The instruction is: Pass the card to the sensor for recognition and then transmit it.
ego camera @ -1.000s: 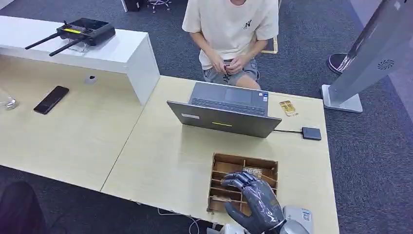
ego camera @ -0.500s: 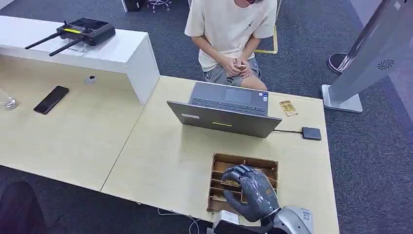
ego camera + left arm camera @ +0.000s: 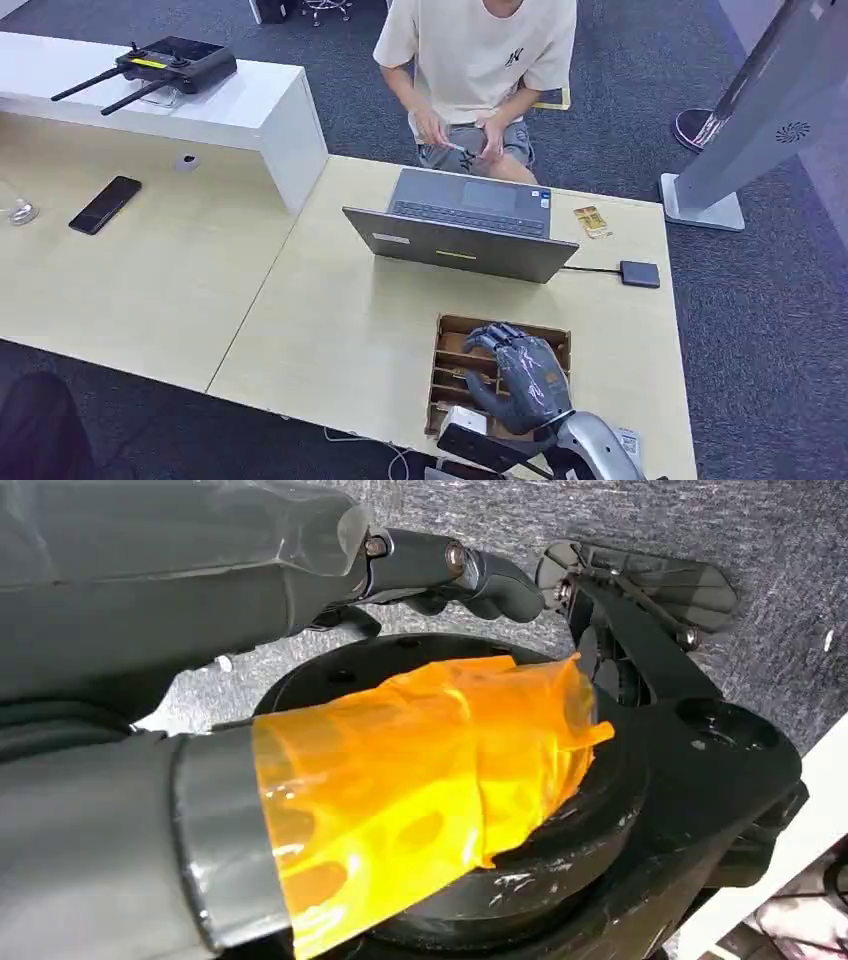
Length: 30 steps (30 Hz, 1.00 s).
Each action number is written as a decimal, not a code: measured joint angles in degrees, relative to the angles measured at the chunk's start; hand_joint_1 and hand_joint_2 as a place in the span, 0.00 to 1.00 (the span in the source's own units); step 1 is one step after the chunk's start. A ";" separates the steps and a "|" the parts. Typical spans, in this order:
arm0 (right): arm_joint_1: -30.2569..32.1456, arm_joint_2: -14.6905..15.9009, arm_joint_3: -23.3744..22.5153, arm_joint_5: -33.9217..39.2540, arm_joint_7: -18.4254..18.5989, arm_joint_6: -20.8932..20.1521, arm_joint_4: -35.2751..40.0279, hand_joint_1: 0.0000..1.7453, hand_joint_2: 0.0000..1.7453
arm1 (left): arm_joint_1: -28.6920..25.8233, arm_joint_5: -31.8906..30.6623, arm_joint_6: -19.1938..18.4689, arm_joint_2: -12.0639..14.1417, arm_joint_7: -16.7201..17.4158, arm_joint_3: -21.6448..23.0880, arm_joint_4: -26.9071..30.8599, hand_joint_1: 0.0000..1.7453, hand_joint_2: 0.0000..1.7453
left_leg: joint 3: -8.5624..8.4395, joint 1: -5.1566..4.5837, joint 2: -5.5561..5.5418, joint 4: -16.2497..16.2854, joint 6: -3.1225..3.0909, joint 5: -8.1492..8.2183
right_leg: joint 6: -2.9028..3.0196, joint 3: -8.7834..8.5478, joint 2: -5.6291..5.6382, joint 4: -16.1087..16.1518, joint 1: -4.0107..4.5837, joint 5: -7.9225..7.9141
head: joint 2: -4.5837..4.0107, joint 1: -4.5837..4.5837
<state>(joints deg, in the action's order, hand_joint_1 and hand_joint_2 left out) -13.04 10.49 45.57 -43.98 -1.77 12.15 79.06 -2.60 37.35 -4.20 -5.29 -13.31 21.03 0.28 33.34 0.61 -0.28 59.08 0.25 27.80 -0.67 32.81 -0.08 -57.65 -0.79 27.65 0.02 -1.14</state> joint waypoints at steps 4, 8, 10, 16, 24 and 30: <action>0.02 0.00 -0.11 0.02 0.42 0.02 -0.24 0.50 1.00 | 0.00 0.02 0.02 -0.02 0.00 0.00 0.00 0.00 0.00 | 0.00 0.00 0.00 0.00 0.00 0.00 | 0.00 0.00 0.00 0.00 0.00 0.00 | 0.00 0.00; 0.05 0.00 -0.83 0.15 0.44 0.22 -0.04 0.45 1.00 | -0.01 0.02 0.11 -0.04 -0.07 0.00 0.00 0.00 0.00 | -0.01 0.00 0.00 0.00 0.00 0.00 | 0.00 0.00 0.00 0.00 0.00 0.00 | 0.00 -0.02; 0.14 0.00 -1.53 0.33 0.46 0.94 0.77 0.44 1.00 | -0.02 0.02 0.26 -0.07 -0.15 0.00 0.00 0.00 0.00 | 0.00 0.00 0.00 0.00 0.00 0.00 | 0.00 0.00 0.00 0.00 0.00 0.00 | 0.00 -0.02; 0.34 -0.11 -4.02 0.87 0.37 1.86 3.74 0.43 1.00 | -0.14 -0.72 -0.05 -0.28 -0.85 0.00 0.00 0.00 0.00 | 0.00 0.00 0.00 0.00 0.00 0.00 | 0.00 0.00 0.01 0.00 0.00 0.00 | 0.00 0.00; 0.69 -0.26 -5.68 1.03 0.42 1.42 6.64 0.41 1.00 | -0.28 -1.22 -2.45 1.11 -1.09 0.00 0.00 0.00 0.00 | -0.01 0.00 0.00 0.00 0.00 0.00 | 0.00 0.00 0.00 0.00 0.00 0.00 | 0.00 0.00; 1.87 -0.28 -5.35 2.23 -0.31 -1.79 6.80 0.43 1.00 | -0.25 -1.40 -2.43 1.14 -0.98 0.00 0.00 0.00 0.00 | 0.00 0.00 0.00 0.00 0.00 0.00 | 0.00 0.00 0.00 0.00 0.00 0.00 | 0.00 0.00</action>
<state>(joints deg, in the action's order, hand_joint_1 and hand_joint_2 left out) -11.17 10.21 40.22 -41.75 -2.08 10.36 85.85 -2.86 35.96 -6.62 -4.15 -14.29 21.03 0.28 33.35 0.61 -0.28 59.08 0.25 27.80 -0.67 32.81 -0.08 -57.65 -0.79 27.65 0.02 -1.14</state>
